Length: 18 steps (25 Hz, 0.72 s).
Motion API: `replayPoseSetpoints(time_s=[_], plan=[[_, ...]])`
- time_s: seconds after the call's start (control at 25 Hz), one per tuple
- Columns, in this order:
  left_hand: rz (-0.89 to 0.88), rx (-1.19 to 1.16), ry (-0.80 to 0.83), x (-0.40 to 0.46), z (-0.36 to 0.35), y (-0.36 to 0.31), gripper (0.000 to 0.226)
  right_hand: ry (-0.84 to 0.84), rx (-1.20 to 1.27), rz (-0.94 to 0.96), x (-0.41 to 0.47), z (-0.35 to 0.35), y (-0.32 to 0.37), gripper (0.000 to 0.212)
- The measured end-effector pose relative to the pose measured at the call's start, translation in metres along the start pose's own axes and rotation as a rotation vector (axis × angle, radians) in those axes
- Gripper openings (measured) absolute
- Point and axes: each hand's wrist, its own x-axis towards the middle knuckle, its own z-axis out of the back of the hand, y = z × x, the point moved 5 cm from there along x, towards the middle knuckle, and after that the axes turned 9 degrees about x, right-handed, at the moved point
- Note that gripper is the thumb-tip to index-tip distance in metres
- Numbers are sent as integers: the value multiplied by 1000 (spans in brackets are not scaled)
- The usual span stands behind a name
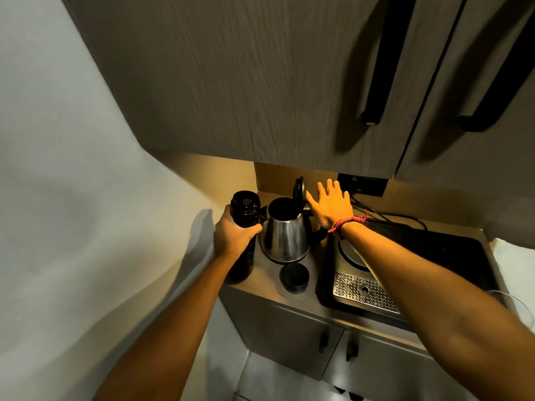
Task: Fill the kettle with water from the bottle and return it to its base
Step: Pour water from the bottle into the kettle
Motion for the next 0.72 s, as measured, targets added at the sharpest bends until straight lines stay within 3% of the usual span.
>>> replayPoseSetpoints(time_s=[0.16,0.36,0.72], plan=[[-125,297,27,6,3,-19,63,-13,5,-9,1,1,-1,89],[-218,641,97,19,3,-38,75,-44,18,23,0,3,-1,94],[-289,895,150,20,1,-67,76,-48,32,42,0,3,-2,93]])
